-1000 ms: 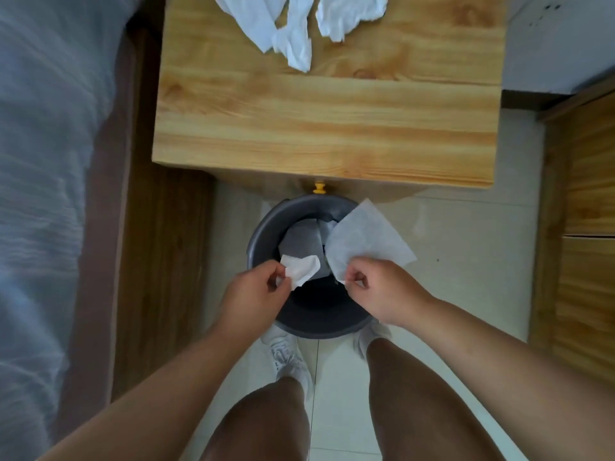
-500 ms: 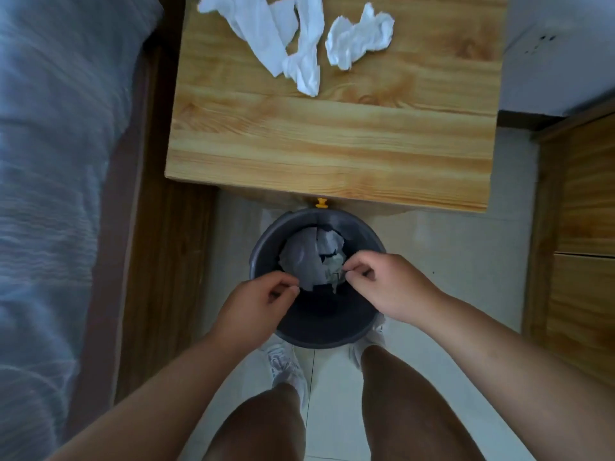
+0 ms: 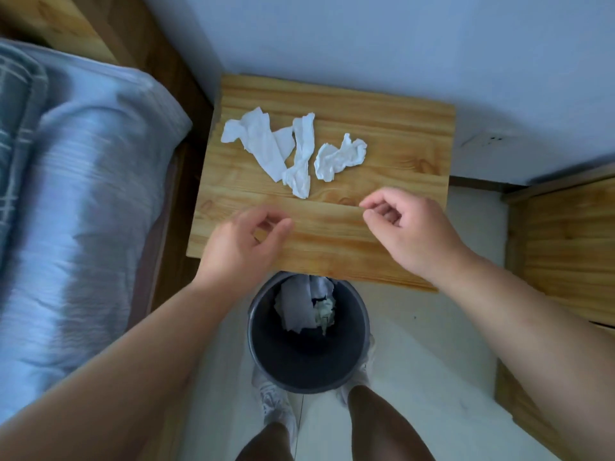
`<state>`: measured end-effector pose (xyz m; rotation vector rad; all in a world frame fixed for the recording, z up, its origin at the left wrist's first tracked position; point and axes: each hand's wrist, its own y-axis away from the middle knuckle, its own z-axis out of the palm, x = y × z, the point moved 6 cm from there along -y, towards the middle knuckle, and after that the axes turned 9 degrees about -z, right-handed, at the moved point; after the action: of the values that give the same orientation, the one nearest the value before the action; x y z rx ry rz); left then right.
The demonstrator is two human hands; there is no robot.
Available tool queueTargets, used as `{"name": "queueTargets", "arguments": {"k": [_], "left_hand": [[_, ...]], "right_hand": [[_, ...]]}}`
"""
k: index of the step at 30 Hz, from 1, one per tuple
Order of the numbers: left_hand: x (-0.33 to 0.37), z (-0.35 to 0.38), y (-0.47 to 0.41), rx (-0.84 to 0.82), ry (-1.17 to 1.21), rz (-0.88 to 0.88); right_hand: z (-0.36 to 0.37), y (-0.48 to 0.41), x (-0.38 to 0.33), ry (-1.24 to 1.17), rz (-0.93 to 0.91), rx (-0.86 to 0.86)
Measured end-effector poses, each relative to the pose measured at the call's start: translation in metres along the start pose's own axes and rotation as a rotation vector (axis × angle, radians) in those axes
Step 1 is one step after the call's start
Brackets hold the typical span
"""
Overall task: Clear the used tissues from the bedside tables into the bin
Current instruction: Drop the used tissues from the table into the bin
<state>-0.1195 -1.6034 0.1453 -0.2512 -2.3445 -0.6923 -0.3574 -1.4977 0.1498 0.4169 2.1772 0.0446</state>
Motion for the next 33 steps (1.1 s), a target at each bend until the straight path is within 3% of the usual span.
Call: {"name": "queueTargets", "arguments": {"k": [8, 15, 20, 26, 33], "left_hand": [[0.037, -0.023, -0.078, 0.215, -0.345, 0.074], [0.046, 0.003, -0.114, 0.099, -0.610, 0.044], [0.039, 0.025, -0.115, 0.018, -0.598, 0.001], [0.035, 0.028, -0.107, 0.069, -0.512, 0.068], [0.035, 0.028, -0.095, 0.029, -0.375, 0.073]], "right_hand": [[-0.007, -0.085, 0.001, 0.190, -0.070, 0.025], [0.019, -0.116, 0.001, 0.403, -0.216, -0.103], [0.030, -0.119, 0.005, 0.468, -0.242, -0.179], [0.033, -0.106, 0.004, 0.459, -0.287, -0.210], [0.023, -0.083, 0.006, 0.281, -0.259, -0.124]]}}
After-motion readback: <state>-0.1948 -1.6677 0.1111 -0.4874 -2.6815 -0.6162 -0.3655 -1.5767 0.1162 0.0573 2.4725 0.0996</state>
